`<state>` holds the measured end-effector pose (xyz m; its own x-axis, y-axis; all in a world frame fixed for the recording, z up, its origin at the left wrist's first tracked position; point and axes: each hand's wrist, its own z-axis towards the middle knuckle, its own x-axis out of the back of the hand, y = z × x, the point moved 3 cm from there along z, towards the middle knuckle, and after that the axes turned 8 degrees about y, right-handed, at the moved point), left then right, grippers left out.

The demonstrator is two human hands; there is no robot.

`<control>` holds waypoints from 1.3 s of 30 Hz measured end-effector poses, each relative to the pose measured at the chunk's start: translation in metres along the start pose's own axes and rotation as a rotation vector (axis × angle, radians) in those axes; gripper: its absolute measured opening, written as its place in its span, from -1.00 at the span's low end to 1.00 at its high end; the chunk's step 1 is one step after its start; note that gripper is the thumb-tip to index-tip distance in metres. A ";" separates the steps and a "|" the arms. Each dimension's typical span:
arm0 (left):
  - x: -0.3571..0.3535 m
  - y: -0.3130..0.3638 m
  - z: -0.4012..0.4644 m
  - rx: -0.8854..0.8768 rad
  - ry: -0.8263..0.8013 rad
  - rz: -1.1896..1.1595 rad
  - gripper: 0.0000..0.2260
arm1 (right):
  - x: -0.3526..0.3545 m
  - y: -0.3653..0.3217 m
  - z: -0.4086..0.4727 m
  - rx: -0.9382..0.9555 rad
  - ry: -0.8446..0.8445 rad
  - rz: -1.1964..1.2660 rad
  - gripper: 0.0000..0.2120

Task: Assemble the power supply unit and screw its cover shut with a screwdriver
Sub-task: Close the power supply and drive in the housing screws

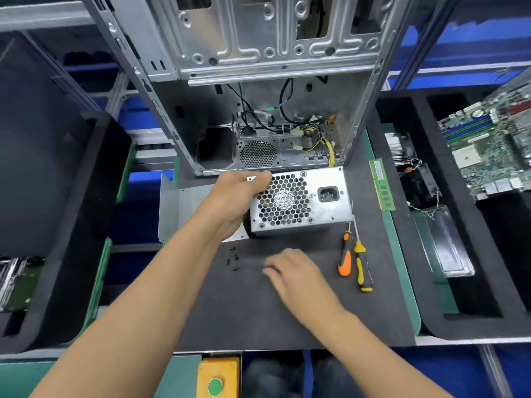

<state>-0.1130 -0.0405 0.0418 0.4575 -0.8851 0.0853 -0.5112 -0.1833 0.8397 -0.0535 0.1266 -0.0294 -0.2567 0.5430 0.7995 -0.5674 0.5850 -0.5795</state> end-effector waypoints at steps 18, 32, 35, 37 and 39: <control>0.000 -0.012 -0.006 -0.002 -0.110 -0.168 -0.82 | -0.011 -0.055 0.024 0.099 0.115 0.078 -0.87; 0.003 -0.019 -0.011 -0.024 -0.088 -0.211 -0.70 | 0.129 0.018 0.076 0.001 0.532 0.095 -0.92; 0.004 -0.021 -0.010 -0.056 -0.072 -0.155 -0.76 | 0.117 0.017 0.080 0.004 0.514 0.057 -0.92; 0.004 -0.021 -0.011 -0.062 -0.077 -0.150 -0.76 | 0.112 0.017 0.082 0.010 0.507 0.029 -0.91; 0.003 -0.021 -0.011 -0.050 -0.087 -0.177 -0.73 | 0.113 0.017 0.084 0.023 0.500 0.024 -0.92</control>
<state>-0.0931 -0.0350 0.0305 0.4714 -0.8749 -0.1107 -0.3910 -0.3198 0.8630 -0.1580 0.1478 0.0641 0.1330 0.7818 0.6092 -0.5845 0.5582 -0.5888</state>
